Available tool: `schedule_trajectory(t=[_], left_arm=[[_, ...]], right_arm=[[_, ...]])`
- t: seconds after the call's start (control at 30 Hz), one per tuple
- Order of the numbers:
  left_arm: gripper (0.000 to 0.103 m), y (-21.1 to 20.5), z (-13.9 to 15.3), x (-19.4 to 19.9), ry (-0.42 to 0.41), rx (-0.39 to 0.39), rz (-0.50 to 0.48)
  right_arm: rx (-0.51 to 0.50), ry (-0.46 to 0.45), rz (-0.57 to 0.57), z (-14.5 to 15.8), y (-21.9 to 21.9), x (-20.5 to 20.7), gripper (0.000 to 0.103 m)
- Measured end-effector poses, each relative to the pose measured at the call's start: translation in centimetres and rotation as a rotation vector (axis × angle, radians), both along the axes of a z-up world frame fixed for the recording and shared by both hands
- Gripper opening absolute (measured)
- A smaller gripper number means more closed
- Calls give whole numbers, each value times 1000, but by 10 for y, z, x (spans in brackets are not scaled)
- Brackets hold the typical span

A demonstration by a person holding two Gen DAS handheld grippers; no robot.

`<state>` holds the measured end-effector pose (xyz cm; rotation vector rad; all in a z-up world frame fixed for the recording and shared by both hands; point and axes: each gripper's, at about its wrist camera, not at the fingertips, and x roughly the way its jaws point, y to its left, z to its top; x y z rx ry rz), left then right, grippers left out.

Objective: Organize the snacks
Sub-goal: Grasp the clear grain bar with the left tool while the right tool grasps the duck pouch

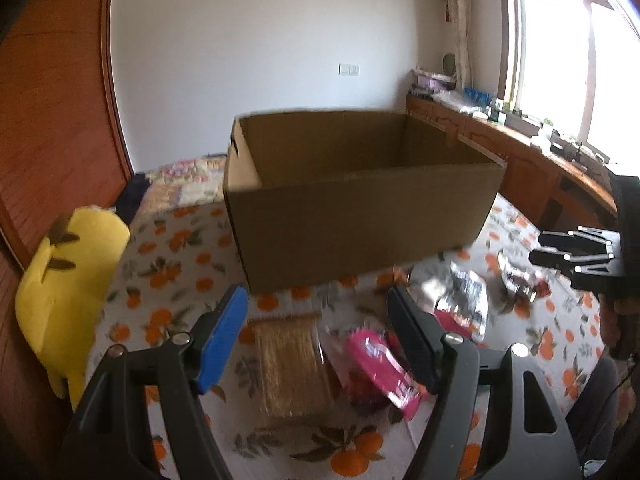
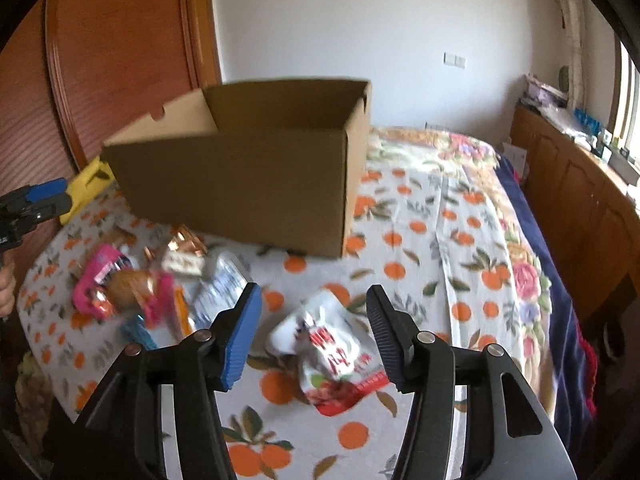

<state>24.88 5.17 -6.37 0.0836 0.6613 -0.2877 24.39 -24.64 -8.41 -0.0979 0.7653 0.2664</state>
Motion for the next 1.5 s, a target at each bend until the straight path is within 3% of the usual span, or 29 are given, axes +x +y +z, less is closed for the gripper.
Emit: schedule_trajectory(t=[0.27,0.6,0.8,1.5], left_arm=[[73,7,-35,1,61,10,38],[73,25,-51,-1,102,-42,62],[73,26,-57,2,118,-36,62],[73,21,-71,30,191,-28,93]], right_arm=[[-25,74,25,-29,-4,7,60],[-67,104,80,-38,-3,1,77],[-136,118,69,-46,-2,6,77],[-83,110,70,-54,-2,19,73]])
